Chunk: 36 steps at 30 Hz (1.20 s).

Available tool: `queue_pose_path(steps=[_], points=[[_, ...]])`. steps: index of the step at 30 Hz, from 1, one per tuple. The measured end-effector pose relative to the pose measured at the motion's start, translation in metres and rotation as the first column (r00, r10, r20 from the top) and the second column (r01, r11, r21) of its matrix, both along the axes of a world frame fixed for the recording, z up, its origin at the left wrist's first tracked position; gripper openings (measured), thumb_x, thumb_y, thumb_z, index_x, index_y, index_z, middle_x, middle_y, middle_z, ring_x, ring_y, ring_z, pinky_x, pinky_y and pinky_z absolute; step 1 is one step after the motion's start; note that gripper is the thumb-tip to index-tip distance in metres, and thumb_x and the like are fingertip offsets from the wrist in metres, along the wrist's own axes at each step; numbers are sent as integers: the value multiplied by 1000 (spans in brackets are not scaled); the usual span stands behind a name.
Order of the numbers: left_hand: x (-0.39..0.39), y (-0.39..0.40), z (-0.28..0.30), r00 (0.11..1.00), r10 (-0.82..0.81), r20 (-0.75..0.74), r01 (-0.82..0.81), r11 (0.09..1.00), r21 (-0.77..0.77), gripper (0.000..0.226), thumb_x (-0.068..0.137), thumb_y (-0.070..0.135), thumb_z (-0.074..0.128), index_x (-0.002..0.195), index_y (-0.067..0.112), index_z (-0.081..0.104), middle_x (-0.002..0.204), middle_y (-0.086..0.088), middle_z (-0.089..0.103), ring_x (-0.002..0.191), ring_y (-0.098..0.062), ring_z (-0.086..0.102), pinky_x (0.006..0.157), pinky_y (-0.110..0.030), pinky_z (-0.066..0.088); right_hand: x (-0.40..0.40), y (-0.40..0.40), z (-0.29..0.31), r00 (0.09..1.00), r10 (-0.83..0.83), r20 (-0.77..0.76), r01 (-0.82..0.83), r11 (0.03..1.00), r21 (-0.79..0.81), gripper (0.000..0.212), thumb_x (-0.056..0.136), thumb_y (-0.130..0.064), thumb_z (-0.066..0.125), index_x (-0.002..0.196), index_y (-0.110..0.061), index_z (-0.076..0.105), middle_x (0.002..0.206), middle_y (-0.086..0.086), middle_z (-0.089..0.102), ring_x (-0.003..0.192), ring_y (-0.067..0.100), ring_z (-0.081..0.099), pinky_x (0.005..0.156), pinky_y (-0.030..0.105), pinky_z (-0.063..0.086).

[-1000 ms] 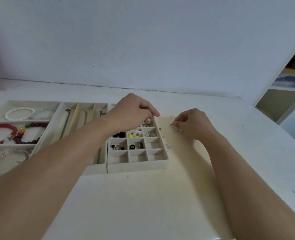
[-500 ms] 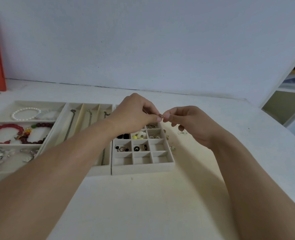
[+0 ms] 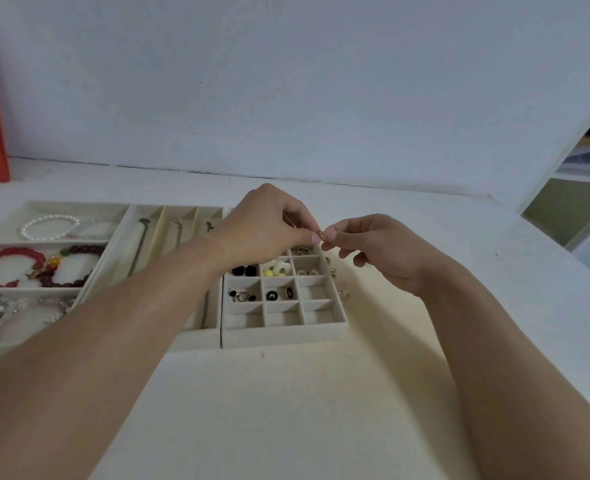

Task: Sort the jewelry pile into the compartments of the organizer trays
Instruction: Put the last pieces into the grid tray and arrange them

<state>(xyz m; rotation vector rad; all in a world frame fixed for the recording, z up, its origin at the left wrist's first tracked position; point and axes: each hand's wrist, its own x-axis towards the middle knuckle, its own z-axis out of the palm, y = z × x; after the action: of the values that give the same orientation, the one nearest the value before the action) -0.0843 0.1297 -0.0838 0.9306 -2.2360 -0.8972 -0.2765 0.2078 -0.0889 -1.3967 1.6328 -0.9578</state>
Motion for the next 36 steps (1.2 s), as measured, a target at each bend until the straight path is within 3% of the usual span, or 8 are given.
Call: queue_pose_path(steps=[9, 14, 20, 25, 27, 29, 32, 36], points=[[0, 1, 0, 1000, 17, 26, -17, 1000, 2, 9, 83, 36, 80, 80, 28, 79, 75, 11, 74, 72, -4, 67, 68, -17, 48, 2, 2, 1, 1000, -14, -23, 14, 1000, -10, 17, 97, -28, 66, 102, -18, 78, 93, -4, 74, 80, 11, 54, 70, 27, 38], [1, -1, -1, 998, 48, 40, -50, 998, 46, 11, 85, 34, 79, 76, 27, 77, 51, 22, 58, 44, 4, 49, 47, -6, 34, 2, 2, 3, 995, -97, -19, 95, 990, -106, 18, 91, -35, 72, 99, -19, 78, 92, -5, 75, 77, 10, 56, 71, 32, 41], [0, 1, -1, 998, 43, 51, -46, 997, 55, 10, 86, 35, 77, 77, 30, 77, 80, 12, 73, 70, -1, 62, 67, -18, 44, 6, 3, 3, 994, -43, -103, 30, 993, -118, 17, 88, -37, 75, 90, -21, 78, 87, -6, 72, 76, 11, 55, 68, 25, 40], [3, -1, 2, 997, 25, 77, -30, 998, 63, 7, 87, 31, 76, 81, 28, 78, 78, 13, 72, 55, 5, 57, 56, -12, 43, 5, 7, 8, 980, -32, -195, 13, 995, -97, 14, 90, -35, 73, 86, -22, 76, 77, -8, 69, 66, 7, 53, 54, 12, 38], [6, -4, 4, 997, 48, 60, -52, 996, 67, 6, 89, 25, 74, 88, 25, 79, 85, 16, 74, 76, 2, 67, 71, -20, 51, 4, 11, 12, 973, 9, -232, -24, 998, -60, 14, 89, -35, 75, 85, -21, 76, 69, -9, 64, 58, 6, 47, 46, 11, 33], [9, -7, 6, 995, 98, 25, -100, 994, 54, 9, 91, 21, 71, 94, 23, 79, 92, 11, 76, 91, -15, 72, 79, -26, 56, 4, 14, 15, 944, 93, -316, -97, 995, 3, 12, 86, -35, 77, 84, -24, 78, 64, -12, 61, 58, 5, 46, 52, 16, 35], [10, -8, 6, 992, 126, -8, -126, 991, 51, 16, 93, 15, 66, 102, 22, 78, 88, 7, 77, 74, -17, 67, 53, -13, 48, 10, 15, 14, 897, 196, -396, -175, 981, 88, 8, 84, -32, 80, 83, -24, 79, 52, -15, 53, 52, 4, 41, 52, 13, 31], [7, -7, 6, 992, 125, 4, -125, 991, 48, 14, 89, 16, 70, 94, 25, 80, 83, 12, 77, 89, -11, 71, 81, -26, 55, 17, 14, 12, 856, 236, -460, -211, 972, 106, 10, 84, -33, 80, 83, -24, 79, 46, -14, 46, 46, 5, 36, 46, 11, 28]])
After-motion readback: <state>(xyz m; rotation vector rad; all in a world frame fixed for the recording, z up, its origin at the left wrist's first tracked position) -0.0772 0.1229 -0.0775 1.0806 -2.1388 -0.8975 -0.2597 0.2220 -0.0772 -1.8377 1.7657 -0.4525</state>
